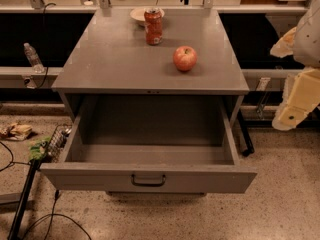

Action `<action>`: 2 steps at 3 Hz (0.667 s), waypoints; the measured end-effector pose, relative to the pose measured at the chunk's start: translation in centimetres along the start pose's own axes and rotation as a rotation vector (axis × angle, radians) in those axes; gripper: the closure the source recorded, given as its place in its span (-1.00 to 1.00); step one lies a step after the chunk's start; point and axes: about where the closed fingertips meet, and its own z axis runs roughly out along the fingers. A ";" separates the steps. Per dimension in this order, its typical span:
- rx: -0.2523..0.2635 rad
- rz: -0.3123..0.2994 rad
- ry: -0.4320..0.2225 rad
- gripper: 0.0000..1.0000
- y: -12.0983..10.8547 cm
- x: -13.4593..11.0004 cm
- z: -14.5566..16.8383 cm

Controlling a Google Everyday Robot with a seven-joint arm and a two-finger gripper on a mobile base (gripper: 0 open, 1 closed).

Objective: Close top drawer

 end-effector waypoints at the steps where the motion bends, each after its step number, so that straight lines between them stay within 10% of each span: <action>1: 0.019 0.013 -0.028 -0.27 0.2 0.0 0.7; 2: 0.065 0.043 -0.112 0.20 1.0 -0.3 3.3</action>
Offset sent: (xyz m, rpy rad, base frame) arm 0.0046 0.0283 -0.1037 0.3227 -0.2526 -0.0748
